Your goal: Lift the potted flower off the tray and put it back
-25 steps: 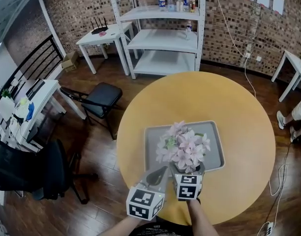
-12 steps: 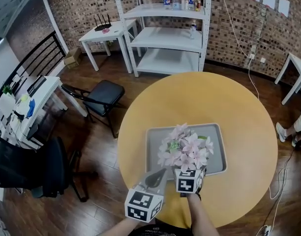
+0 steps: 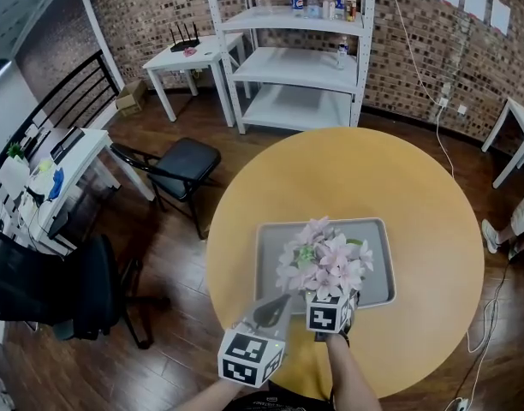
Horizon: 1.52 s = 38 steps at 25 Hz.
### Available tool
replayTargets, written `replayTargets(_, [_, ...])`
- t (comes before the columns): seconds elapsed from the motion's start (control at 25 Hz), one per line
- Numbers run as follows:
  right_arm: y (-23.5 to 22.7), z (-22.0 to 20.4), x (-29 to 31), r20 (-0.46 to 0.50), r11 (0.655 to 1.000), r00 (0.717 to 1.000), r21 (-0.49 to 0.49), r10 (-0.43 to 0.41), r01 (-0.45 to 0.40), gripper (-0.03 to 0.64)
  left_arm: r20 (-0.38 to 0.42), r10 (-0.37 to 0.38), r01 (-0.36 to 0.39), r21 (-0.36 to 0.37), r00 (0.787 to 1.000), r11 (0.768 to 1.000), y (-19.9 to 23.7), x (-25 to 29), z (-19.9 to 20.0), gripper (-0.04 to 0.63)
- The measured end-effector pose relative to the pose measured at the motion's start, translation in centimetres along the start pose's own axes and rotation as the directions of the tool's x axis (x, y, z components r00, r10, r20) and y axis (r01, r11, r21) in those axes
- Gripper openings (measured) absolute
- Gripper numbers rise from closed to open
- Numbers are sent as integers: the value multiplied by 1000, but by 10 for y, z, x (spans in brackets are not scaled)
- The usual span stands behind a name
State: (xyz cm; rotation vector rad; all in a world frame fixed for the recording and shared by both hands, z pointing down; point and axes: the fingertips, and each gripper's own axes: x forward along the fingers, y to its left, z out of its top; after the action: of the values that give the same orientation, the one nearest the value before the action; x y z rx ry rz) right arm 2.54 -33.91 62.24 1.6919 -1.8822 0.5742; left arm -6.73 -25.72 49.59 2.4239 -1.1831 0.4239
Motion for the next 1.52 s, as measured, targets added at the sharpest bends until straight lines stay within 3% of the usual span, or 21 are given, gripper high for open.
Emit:
replayTargets(0.48, [2,-1,-21,25,999,999,18,34,-35,532,37,40,-40,-16,999,999,5,-14,0,3])
replayTargets(1.04, [-10,31,-118,139,999,989,-8,52,-52,534,94,122,-117,-58,988,991,3,-36,-9,5])
replayTargets(1.52, [-2,41,-177,197,996,977,-41,87,-80,534,146,141,-138,-32,979,990,-13,-50,-5,3])
